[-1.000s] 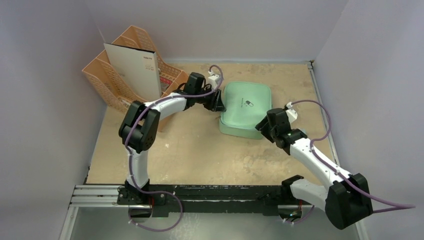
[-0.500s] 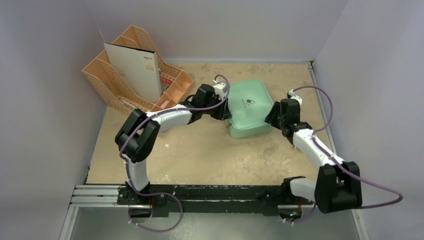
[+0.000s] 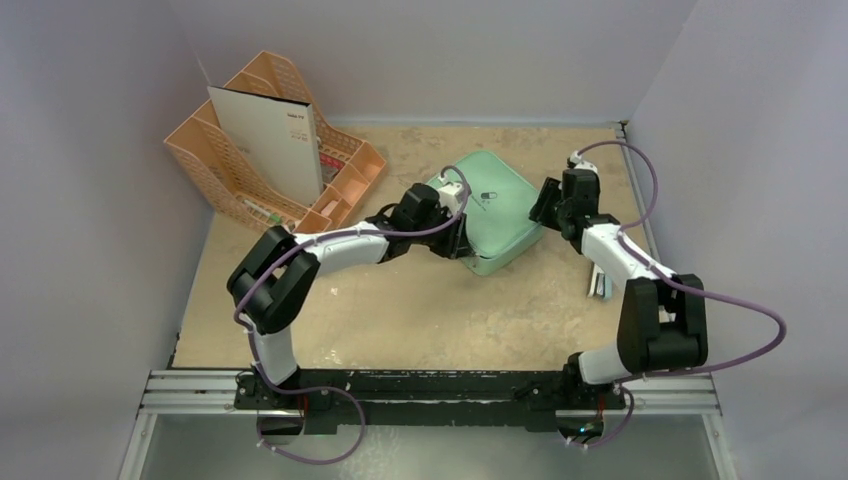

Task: Organize the medicine kit
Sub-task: Adjust the medicine box at the center of the board.

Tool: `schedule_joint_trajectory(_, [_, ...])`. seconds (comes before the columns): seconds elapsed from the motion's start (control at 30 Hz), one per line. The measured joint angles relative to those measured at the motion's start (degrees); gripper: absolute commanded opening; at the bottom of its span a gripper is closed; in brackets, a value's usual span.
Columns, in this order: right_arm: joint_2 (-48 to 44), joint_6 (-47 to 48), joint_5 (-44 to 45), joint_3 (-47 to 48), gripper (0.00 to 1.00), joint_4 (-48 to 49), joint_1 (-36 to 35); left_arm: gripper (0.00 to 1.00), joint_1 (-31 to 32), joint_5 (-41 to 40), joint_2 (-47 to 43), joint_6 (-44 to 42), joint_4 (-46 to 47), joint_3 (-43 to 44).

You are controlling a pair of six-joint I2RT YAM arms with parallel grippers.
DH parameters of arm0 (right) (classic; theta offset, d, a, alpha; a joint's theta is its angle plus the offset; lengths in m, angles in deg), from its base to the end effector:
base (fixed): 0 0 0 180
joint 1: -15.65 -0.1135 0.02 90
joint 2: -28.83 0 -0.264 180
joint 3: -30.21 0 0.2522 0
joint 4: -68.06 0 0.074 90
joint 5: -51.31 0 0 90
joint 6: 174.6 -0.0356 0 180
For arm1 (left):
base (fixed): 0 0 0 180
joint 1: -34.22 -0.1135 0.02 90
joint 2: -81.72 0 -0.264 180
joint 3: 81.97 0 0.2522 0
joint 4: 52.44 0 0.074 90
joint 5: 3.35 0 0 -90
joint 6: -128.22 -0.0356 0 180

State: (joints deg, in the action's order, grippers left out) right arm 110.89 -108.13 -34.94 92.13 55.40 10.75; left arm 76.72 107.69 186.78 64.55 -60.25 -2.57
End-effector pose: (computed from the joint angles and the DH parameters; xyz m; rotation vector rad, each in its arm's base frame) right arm 0.3114 0.0244 0.2288 0.3858 2.1150 0.2196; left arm 0.2902 -0.2833 0.2001 0.5524 2.2512 -1.0542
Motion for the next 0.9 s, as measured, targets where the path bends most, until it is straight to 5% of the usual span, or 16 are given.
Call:
schedule_joint_trajectory(0.17, [-0.7,-2.1,-2.0,2.7,0.53,-3.0,-0.6,0.38,1.6,2.3,0.0,-1.1,-3.8,1.9])
schedule_joint_trajectory(0.5, [-17.1,-6.0,-3.2,1.1,0.52,-11.6,-4.9,0.48,-1.7,4.6,-2.7,-2.4,-11.8,8.0])
schedule_joint_trajectory(0.7, [-22.3,-12.1,1.9,-2.6,0.51,-13.9,-19.0,0.56,-8.0,8.5,-6.1,-3.5,-15.3,8.3])
schedule_joint_trajectory(0.77, [-23.4,-14.6,4.2,-4.6,0.52,-14.1,-22.8,0.72,-10.3,9.0,-7.4,-4.2,-17.0,8.3])
schedule_joint_trajectory(0.9, [-24.5,-19.6,9.3,-10.3,0.52,-11.9,-31.6,0.79,-13.7,9.4,-10.3,-6.3,-20.9,8.7])
